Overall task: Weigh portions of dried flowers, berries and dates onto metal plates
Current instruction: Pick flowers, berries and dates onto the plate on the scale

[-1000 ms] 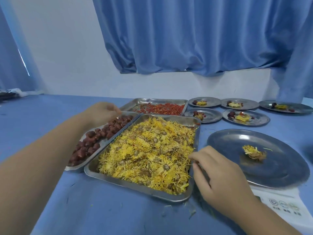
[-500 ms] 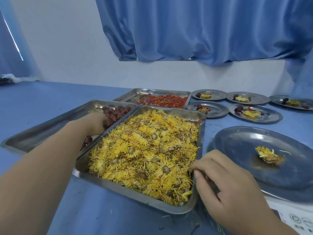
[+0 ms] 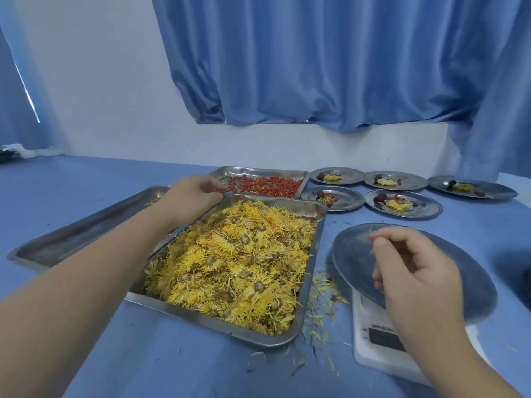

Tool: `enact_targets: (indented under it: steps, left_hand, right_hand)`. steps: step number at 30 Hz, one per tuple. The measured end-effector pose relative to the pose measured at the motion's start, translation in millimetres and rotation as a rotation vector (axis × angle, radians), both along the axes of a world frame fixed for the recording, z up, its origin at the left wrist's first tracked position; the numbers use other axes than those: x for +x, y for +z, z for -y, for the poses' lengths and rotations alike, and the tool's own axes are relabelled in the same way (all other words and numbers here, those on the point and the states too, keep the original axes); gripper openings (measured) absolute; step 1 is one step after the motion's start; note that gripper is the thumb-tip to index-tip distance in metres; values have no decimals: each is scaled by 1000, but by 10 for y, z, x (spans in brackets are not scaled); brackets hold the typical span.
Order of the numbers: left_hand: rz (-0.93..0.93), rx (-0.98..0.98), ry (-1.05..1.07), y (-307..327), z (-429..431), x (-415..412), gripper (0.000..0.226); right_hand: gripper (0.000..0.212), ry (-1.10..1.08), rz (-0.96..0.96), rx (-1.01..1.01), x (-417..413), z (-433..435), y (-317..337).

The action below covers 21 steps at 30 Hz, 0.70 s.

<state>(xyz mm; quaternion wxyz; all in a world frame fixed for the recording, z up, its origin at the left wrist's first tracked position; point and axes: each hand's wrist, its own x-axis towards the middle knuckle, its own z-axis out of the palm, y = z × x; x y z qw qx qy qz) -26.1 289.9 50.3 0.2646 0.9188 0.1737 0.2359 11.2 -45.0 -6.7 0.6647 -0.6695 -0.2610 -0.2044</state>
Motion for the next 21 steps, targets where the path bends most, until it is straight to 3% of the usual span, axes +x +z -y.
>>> enact_targets:
  steps: [4,11,16,21]
  left_hand:
    - [40,-75,-193,-67,738,142,18]
    - [-69,130,-489,-176,1765,460,22]
    - [-207,381,-588,-186,2020,666,30]
    - [-194,380,-596,-89,1954,779,37]
  right_hand:
    - [22,-20,-253,277,137,165,140]
    - [18,-30,-480,559,267,369,308]
    - [18,-17,-516,592,271,402,335]
    - [16,114,-586,626,304,403,397]
